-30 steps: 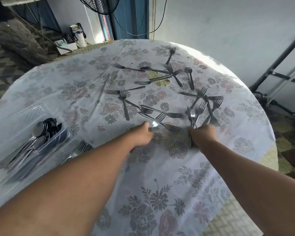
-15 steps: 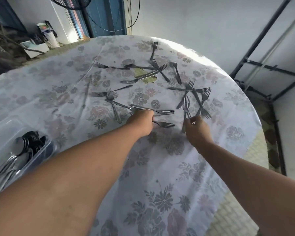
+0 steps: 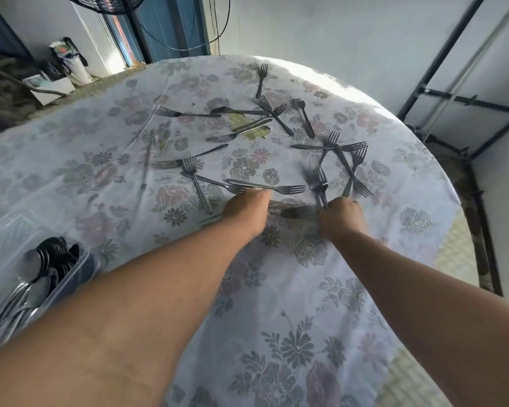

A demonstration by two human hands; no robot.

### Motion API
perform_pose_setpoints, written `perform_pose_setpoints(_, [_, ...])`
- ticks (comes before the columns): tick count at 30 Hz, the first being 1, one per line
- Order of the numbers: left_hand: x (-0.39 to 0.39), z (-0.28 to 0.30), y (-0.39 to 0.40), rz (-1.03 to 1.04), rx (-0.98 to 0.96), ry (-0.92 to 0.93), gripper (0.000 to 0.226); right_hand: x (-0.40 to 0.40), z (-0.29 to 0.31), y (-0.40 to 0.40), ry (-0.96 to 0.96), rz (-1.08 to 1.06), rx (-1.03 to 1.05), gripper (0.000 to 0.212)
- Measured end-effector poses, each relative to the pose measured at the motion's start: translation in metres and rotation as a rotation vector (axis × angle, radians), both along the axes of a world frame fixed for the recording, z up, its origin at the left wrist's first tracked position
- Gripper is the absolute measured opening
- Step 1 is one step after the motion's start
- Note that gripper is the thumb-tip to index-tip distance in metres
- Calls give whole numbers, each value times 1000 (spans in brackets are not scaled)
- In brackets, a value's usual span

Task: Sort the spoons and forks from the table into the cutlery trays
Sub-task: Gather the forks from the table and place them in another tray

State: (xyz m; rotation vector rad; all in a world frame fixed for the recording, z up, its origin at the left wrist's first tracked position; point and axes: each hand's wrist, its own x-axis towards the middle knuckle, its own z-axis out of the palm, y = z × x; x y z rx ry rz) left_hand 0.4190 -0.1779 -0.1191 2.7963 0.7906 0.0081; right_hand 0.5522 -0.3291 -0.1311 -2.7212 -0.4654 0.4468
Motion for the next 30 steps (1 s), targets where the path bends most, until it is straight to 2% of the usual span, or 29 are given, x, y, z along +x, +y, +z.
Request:
perform_pose_setpoints(5, [2, 2, -3, 8, -98, 112, 14, -12, 6, -3, -67, 17, 1, 24])
perform_pose_setpoints(9, [-2, 6, -8, -27, -188, 212, 17, -14, 13, -4, 62, -8, 23, 40])
perform_pose_setpoints(11, [-6, 11, -12, -44, -214, 229, 23, -21, 14, -6, 74, 44, -31, 38])
perform_pose_setpoints(15, [-17, 20, -20, -94, -236, 234, 25, -40, 12, -8, 80, 76, -33, 53])
perform_pose_setpoints(17, [-27, 25, -19, -49, -281, 165, 29, -46, 15, -9, 153, 5, 78, 45])
perform_pose_setpoints(20, [-43, 35, -16, 64, -398, 41, 33, -69, 22, -8, 386, -197, 451, 10])
perform_pose_setpoints(24, [-62, 54, -15, 222, -669, -97, 14, -105, 31, -4, 571, -339, 770, 13])
perform_pose_setpoints(26, [-75, 65, -16, 262, -789, -165, 20, -125, 36, -3, 651, -357, 839, 9])
perform_pose_setpoints(29, [-91, 76, -21, 399, -1062, -269, 6, -148, 39, 0, 713, -411, 891, 13])
perform_pose_setpoints(30, [-96, 81, -22, 441, -1118, -302, 9, -155, 42, 0, 732, -433, 915, 14])
